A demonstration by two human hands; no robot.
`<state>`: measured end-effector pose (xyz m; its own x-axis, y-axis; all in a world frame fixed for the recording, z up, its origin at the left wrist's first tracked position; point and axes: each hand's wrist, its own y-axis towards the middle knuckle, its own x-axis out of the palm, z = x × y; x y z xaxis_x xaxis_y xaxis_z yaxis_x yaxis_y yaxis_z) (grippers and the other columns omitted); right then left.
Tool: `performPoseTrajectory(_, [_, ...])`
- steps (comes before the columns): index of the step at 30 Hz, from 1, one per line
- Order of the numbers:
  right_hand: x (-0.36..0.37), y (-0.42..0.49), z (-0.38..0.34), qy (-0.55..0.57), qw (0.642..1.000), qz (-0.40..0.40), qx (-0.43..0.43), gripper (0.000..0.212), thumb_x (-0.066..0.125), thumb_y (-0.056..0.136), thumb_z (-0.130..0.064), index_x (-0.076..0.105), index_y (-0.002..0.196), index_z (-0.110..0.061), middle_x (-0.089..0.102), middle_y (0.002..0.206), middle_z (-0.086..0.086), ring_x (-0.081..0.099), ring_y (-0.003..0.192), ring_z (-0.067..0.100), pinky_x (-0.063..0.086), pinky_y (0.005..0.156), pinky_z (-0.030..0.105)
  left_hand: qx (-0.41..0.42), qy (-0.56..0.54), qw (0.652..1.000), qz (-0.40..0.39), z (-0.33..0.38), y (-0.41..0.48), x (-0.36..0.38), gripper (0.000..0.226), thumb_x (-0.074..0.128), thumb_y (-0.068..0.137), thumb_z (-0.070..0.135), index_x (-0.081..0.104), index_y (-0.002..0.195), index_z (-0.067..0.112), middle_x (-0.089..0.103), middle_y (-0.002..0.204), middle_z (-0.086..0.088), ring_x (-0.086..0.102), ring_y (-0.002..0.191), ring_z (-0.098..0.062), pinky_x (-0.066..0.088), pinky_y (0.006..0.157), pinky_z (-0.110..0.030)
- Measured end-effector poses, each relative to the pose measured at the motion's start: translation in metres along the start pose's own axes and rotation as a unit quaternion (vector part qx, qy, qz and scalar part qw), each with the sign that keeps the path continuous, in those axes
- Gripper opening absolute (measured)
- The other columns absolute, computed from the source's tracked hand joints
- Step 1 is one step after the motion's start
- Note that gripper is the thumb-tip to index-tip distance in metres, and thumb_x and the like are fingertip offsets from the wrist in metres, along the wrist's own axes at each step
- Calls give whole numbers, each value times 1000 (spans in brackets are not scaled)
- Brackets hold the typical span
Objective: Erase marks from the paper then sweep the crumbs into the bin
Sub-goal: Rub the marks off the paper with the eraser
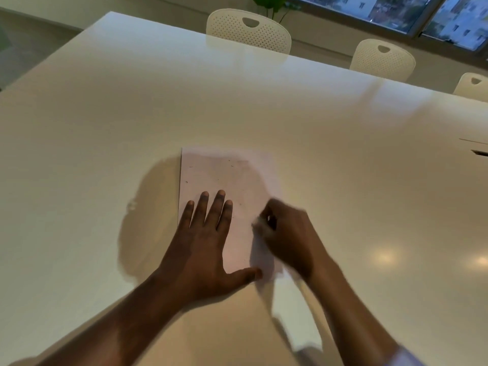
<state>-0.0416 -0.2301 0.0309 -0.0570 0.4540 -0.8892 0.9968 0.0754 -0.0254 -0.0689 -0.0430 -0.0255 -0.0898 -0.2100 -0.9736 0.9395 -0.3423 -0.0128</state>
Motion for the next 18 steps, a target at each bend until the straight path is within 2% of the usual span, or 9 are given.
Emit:
performPoseTrajectory(2, [5,-24,2,23,1000,2,0,12,66,91,-32,58,87,-26,66,75,-8,61,62,4,42,51,15,-1,-1,1000,2,0,1,1,133,3,62,105,-16,160,17,-32,165,-6,-31,152,-28,-2,127,-54])
performPoseTrajectory(3, [8,-19,3,25,1000,15,-3,11,66,91,-31,58,87,-25,65,74,-8,60,63,5,43,52,15,0,-3,1000,2,0,1,1,133,3,62,106,-18,160,17,-32,165,-6,-32,152,-27,-3,127,-54])
performPoseTrajectory(6, [15,32,-4,17,998,54,4,10,63,95,-27,59,95,-17,68,87,2,66,75,17,55,66,27,2,-12,1000,2,0,0,2,133,7,63,106,-20,159,18,-34,164,-4,-34,151,-26,-4,127,-53])
performPoseTrajectory(11, [10,102,-17,7,998,62,30,15,61,97,-23,61,105,-10,70,104,13,65,87,27,60,76,41,-2,-12,1000,-3,1,1,2,134,9,61,107,-29,155,19,-43,160,-2,-40,148,-24,-5,127,-52])
performPoseTrajectory(13, [7,90,-13,5,999,45,23,15,62,97,-25,62,105,-12,69,103,9,65,86,24,59,71,35,-7,-24,1000,-1,1,0,3,138,10,60,108,-31,154,16,-44,159,-5,-39,149,-23,-6,128,-50])
performPoseTrajectory(16, [15,27,-9,13,1000,15,-23,10,64,95,-28,61,99,-20,67,88,-4,66,76,12,52,59,17,-13,-23,1000,3,2,0,4,142,5,58,108,-28,154,9,-41,160,-11,-35,151,-23,-5,128,-48])
performPoseTrajectory(18, [25,-8,-13,15,997,31,-64,9,66,93,-28,61,96,-21,67,82,-8,64,71,6,53,61,20,-13,-16,1000,0,1,2,4,145,-1,55,108,-24,156,7,-38,161,-13,-33,152,-25,-5,128,-48])
